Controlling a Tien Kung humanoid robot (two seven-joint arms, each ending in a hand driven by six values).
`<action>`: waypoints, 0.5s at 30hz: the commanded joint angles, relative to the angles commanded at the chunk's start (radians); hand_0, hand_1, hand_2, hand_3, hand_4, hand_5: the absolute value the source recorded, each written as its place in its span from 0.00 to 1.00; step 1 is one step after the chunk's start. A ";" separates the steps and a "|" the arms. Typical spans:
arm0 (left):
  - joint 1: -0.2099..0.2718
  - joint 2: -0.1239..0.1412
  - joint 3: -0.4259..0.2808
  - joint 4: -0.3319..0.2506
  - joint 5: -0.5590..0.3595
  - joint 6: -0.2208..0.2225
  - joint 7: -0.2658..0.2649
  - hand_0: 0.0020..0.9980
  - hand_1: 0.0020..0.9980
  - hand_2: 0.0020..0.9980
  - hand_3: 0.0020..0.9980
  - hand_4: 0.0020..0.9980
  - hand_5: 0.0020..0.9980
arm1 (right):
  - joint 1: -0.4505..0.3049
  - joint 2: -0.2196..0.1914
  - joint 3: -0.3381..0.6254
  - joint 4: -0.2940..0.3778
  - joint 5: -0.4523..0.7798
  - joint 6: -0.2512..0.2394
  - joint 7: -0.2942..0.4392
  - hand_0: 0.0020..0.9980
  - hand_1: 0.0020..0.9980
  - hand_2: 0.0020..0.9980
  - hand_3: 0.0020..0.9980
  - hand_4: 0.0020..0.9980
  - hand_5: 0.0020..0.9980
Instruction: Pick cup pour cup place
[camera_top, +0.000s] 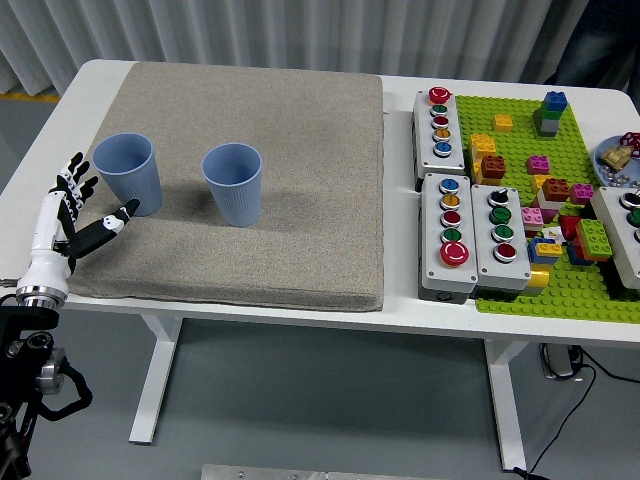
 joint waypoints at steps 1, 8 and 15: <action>0.000 0.000 0.001 0.001 0.000 0.000 0.000 0.91 0.91 1.00 1.00 0.91 0.22 | 0.000 0.000 0.000 0.000 0.000 0.000 0.000 0.76 0.70 0.75 0.63 0.19 0.26; -0.020 -0.011 0.024 0.024 -0.003 0.023 -0.003 0.91 0.91 1.00 1.00 0.92 0.24 | 0.002 0.000 -0.004 0.000 0.008 0.002 0.004 0.76 0.70 0.75 0.63 0.19 0.26; -0.030 -0.011 0.024 0.027 -0.001 0.023 0.000 0.91 0.91 1.00 1.00 0.92 0.26 | 0.005 -0.001 -0.006 0.000 0.012 0.003 0.006 0.76 0.70 0.75 0.63 0.19 0.26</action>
